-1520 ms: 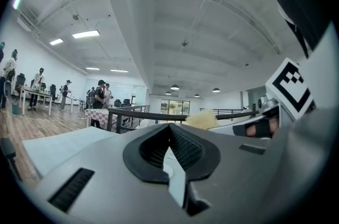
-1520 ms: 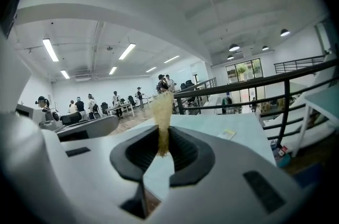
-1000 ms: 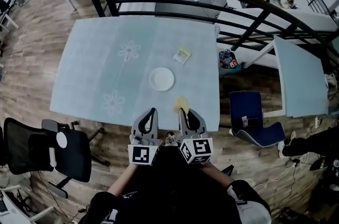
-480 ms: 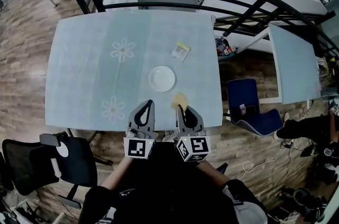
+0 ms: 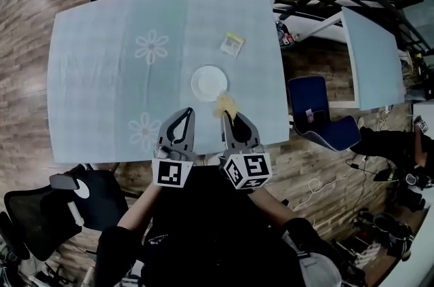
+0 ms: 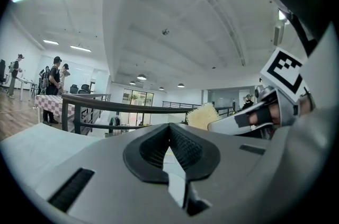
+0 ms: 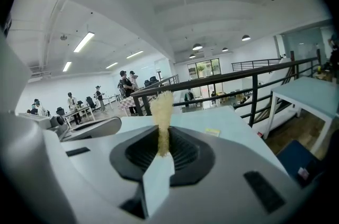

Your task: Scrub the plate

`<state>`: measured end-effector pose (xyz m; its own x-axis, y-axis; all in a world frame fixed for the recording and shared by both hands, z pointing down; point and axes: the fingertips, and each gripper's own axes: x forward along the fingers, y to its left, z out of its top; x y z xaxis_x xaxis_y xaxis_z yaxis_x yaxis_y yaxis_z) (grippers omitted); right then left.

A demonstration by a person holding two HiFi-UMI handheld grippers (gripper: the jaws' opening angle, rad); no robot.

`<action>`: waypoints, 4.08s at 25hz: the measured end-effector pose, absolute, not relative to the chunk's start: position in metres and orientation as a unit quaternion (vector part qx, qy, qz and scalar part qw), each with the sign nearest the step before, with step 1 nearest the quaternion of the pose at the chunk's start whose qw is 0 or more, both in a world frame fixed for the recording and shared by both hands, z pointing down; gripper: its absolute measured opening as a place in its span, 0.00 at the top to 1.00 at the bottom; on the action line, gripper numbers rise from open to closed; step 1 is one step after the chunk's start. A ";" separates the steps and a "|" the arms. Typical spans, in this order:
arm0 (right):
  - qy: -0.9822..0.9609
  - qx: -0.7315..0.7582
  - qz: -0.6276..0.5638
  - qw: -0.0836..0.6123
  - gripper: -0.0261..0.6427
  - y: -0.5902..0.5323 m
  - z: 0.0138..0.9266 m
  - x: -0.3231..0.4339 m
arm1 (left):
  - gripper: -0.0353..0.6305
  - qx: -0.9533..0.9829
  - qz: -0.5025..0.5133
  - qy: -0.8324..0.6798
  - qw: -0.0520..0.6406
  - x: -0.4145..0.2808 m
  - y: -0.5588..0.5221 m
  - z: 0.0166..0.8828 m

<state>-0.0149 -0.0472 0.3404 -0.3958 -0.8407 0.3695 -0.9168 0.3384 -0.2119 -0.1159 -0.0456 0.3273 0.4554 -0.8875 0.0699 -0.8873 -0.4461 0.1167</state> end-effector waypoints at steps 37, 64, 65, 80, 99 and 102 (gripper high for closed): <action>-0.746 0.554 0.333 0.162 0.88 -0.181 0.529 -0.008 | 0.93 0.850 0.066 -0.509 0.120 -0.092 -0.149 0.438; -0.735 0.513 0.371 0.243 0.88 -0.214 0.613 -0.034 | 0.93 0.852 0.085 -0.503 0.119 -0.100 -0.153 0.455; -0.735 0.513 0.369 0.245 0.88 -0.214 0.614 -0.033 | 0.93 0.851 0.083 -0.504 0.120 -0.100 -0.153 0.454; -0.716 0.537 0.367 0.252 0.88 -0.218 0.617 -0.005 | 0.93 0.853 0.091 -0.499 0.120 -0.092 -0.149 0.459; -0.680 0.581 0.355 0.270 0.88 -0.210 0.614 0.044 | 0.93 0.873 0.103 -0.466 0.104 -0.074 -0.137 0.458; -0.675 0.590 0.352 0.271 0.88 -0.210 0.611 0.051 | 0.93 0.874 0.104 -0.463 0.103 -0.073 -0.135 0.457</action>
<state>0.0515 -0.2102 0.6114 -0.1580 -0.6051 0.7803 -0.9862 0.0578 -0.1549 -0.0733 -0.1352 0.4568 0.5487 -0.7887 0.2772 -0.8315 -0.5494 0.0827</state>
